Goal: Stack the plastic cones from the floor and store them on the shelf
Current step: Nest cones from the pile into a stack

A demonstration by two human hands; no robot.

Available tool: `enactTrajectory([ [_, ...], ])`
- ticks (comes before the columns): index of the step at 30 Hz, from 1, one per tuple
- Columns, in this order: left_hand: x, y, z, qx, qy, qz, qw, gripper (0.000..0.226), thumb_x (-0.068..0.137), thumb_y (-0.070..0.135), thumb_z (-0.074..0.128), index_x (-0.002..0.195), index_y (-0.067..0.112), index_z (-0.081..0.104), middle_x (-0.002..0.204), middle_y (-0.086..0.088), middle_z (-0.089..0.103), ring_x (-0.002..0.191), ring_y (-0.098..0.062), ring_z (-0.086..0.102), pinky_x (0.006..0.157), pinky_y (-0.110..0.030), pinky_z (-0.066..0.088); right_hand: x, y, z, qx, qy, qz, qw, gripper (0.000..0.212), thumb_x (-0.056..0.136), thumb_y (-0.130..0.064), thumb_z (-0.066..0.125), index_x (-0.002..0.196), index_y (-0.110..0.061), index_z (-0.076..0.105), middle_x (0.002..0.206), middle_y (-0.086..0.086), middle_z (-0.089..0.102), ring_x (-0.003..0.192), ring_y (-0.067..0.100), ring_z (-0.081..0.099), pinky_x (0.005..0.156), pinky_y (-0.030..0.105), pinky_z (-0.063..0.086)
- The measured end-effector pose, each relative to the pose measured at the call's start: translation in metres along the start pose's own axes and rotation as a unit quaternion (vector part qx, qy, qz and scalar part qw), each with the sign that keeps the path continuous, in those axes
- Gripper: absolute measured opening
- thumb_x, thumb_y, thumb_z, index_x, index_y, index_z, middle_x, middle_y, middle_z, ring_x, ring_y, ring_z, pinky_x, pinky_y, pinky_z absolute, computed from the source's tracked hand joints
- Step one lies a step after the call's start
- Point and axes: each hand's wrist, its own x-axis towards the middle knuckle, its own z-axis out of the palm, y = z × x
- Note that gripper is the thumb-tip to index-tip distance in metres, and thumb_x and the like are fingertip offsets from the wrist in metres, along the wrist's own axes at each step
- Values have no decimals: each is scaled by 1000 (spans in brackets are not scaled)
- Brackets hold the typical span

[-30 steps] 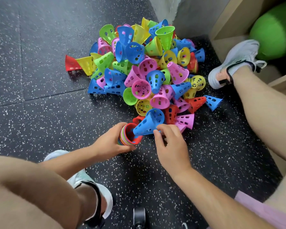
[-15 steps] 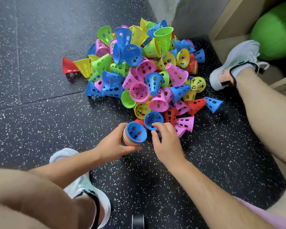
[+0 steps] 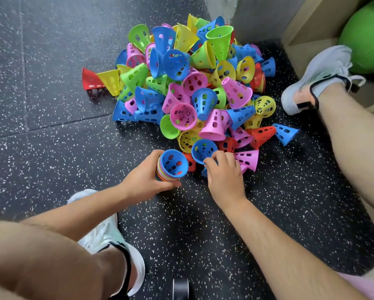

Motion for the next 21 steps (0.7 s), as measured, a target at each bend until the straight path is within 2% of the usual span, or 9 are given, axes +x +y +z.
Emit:
enactTrajectory([
  [4,0,0,0,21,-12,8,1000,75,69,54,89,127,46,42,119,29,60,110,7,60,102,-34,49,-2,-1,-11,31,56,-6,998,4,93,-15,66,96,-14,64,97,1,59,87,27,52,74,40,47],
  [9,2,-3,-1,64,-33,26,997,83,74,54,86,139,40,37,129,24,54,115,-1,56,103,-33,46,1,-8,-28,142,117,24,983,13,99,-18,53,101,-10,64,101,3,59,92,28,52,85,40,44],
  [12,1,-6,0,62,-34,34,997,84,75,53,86,141,39,36,132,23,52,118,-1,55,102,-29,45,4,-15,-38,194,152,58,967,13,99,-15,55,103,-7,64,103,6,60,97,30,56,91,42,45],
  [16,1,-8,-1,47,-33,35,998,83,74,53,86,139,40,37,130,24,54,116,0,56,104,-30,45,9,-25,-50,222,208,70,950,11,97,-11,58,103,-4,65,103,8,61,98,31,57,96,33,42],
  [18,1,-9,-2,38,-34,31,998,82,75,52,86,139,40,36,129,25,54,114,2,56,103,-30,45,9,-30,-52,251,210,52,943,11,98,-9,58,104,-3,65,105,8,59,99,31,57,95,36,45],
  [21,2,-9,-2,23,-31,31,999,79,75,51,87,136,43,36,126,28,56,113,6,57,104,-30,46,6,-38,-49,294,162,11,942,15,98,-12,56,104,-3,66,106,8,56,98,30,58,92,41,49],
])
